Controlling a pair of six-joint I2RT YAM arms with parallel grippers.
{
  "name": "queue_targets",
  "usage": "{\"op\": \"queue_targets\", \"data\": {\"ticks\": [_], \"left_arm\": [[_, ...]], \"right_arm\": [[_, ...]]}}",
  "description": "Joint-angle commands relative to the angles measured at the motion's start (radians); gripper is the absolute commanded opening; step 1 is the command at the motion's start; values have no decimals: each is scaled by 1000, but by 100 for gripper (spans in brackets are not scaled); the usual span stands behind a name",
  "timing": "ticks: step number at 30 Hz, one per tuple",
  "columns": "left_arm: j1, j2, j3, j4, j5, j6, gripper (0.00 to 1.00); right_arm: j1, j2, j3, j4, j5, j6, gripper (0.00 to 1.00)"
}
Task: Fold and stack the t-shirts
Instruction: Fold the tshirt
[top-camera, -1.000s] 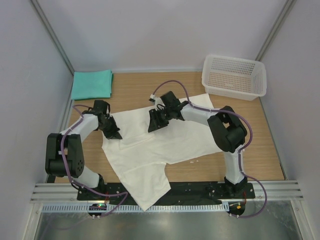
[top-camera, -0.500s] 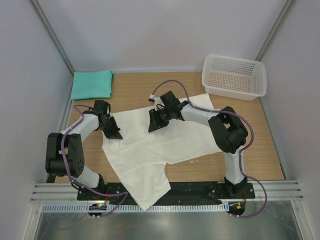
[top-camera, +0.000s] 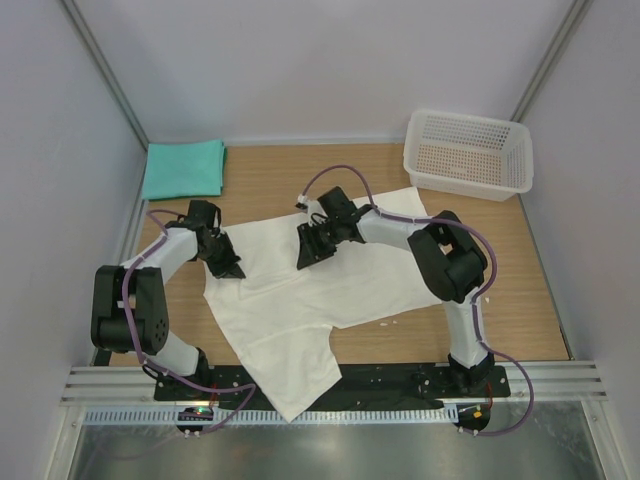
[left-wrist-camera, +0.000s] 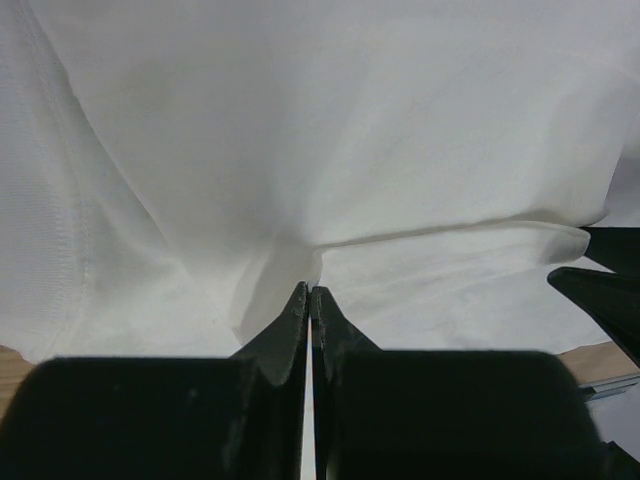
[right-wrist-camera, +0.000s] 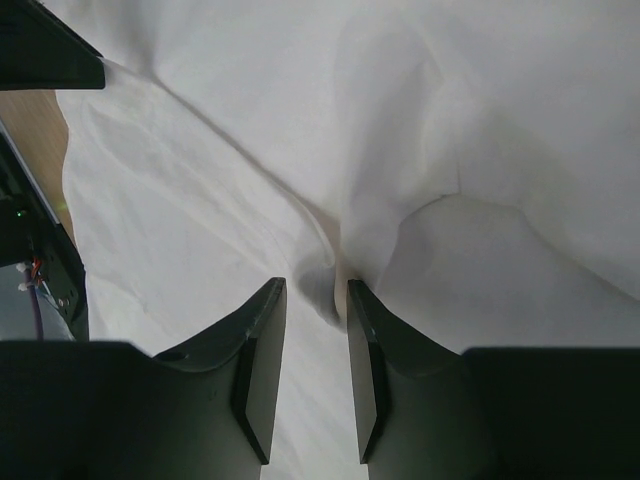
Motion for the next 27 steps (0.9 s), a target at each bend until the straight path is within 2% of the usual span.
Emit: {"op": "queue_targets", "data": {"ticks": [1,10,17,20,27], "left_arm": [[-2,2,8,23,20,-4,0],[-2,0,8,21,20,-4,0],[-4,-44,2,-7,20,-19,0],[-2,-73,-8,-19,17,-35,0],[-2,-125,13,-40,-11,-53,0]], "right_arm": [[7,-1,49,22,-26,-10,36],[21,-8,51,19,-31,-1,31],[27,-64,31,-8,-26,7,5],[27,-100,3,-13,-20,2,1],[27,-117,-3,16,3,10,1]]}}
